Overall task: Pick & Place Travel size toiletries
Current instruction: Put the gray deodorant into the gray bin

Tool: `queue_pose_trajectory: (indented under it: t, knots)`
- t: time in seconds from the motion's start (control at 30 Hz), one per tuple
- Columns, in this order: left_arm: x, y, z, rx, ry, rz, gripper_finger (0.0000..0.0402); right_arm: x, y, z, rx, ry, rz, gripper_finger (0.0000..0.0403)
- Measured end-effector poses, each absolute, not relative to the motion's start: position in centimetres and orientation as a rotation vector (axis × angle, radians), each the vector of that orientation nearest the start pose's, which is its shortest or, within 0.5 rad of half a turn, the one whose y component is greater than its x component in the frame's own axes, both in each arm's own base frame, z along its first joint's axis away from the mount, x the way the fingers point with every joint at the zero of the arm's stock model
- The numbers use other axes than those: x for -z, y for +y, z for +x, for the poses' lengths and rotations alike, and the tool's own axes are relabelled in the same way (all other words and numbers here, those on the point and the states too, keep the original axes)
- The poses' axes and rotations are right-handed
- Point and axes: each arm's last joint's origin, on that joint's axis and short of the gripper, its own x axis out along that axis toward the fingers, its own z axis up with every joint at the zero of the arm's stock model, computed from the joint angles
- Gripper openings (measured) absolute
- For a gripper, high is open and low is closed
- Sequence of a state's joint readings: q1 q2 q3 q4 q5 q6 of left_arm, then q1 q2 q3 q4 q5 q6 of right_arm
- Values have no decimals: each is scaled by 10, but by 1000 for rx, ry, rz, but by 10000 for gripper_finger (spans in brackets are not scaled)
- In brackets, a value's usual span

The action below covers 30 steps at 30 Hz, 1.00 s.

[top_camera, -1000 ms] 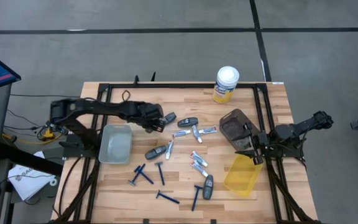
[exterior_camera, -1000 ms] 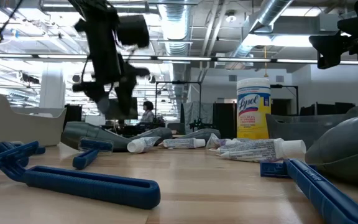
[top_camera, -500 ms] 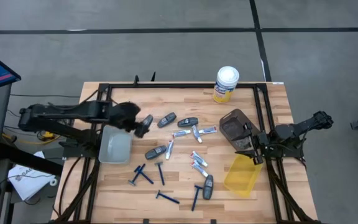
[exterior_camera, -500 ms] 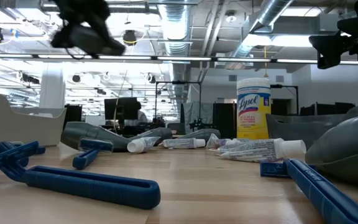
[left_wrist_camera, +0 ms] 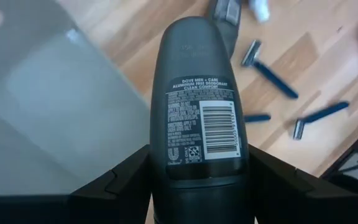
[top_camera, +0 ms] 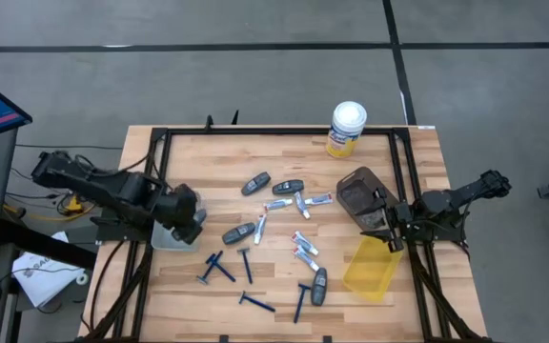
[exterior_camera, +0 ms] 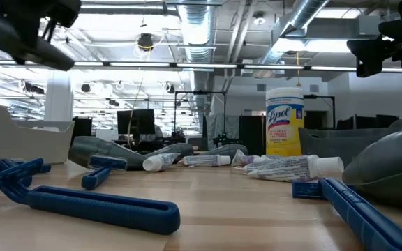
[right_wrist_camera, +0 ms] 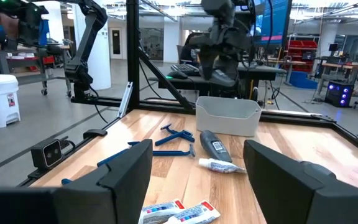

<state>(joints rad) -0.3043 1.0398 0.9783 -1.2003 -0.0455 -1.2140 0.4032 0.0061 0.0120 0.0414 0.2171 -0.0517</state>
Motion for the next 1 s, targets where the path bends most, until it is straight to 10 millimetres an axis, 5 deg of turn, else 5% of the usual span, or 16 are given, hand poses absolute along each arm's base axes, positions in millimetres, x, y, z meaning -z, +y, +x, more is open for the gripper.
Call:
queue_pose_trajectory:
  t: [0.43, 1.0]
  knots:
    - [-251, -63, 169, -944, 1390, -792, 209, -171, 32, 91, -187, -49, -37, 244]
    - [-220, -68, 196, -1200, 1290, -766, 209, -171, 32, 91, -187, -47, -38, 244]
